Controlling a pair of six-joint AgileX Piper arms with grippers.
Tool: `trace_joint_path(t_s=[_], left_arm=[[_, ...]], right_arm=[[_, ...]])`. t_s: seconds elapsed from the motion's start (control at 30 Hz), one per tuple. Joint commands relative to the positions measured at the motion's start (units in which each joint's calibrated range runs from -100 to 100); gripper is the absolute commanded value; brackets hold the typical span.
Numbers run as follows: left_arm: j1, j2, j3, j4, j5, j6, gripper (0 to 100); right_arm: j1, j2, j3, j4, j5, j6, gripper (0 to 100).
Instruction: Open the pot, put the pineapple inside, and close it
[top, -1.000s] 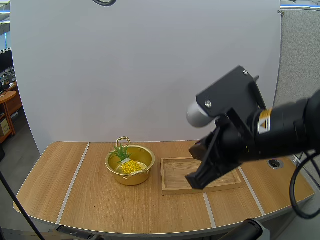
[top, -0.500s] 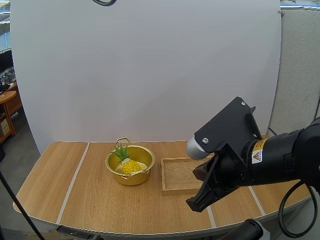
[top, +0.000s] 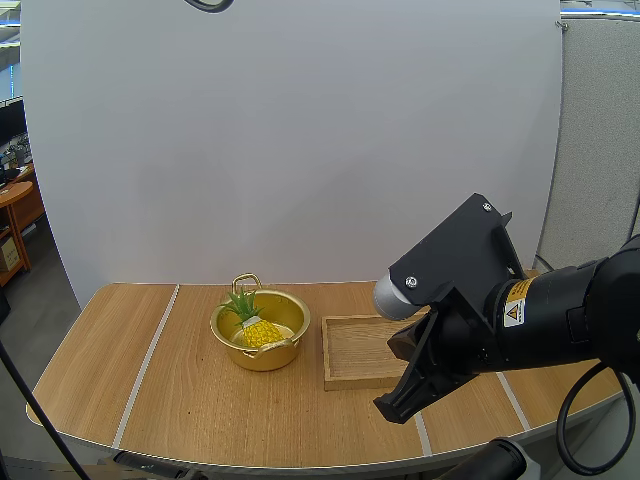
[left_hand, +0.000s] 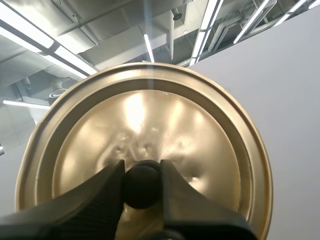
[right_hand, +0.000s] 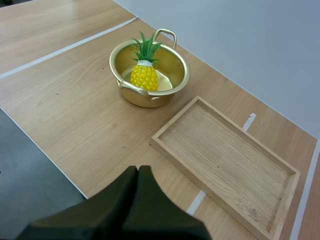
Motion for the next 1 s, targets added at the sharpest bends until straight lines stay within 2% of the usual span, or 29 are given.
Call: trace_joint_path(t_s=[0.0, 0.33, 0.97], left_arm=[[0.12, -0.37, -0.42, 0.13, -2.52, -0.29, 0], [0.12, -0.37, -0.42, 0.13, -2.52, -0.29, 0], [0.12, -0.37, -0.42, 0.13, -2.52, -0.29, 0]], right_arm=[[-0.18, 2.18, 0.18, -0.15, 0.00, -0.17, 0], [-0.18, 14.16, 0.04, 0.64, -7.72, -0.17, 0], [-0.18, 14.62, 0.04, 4.12, -10.21, -0.48, 0]])
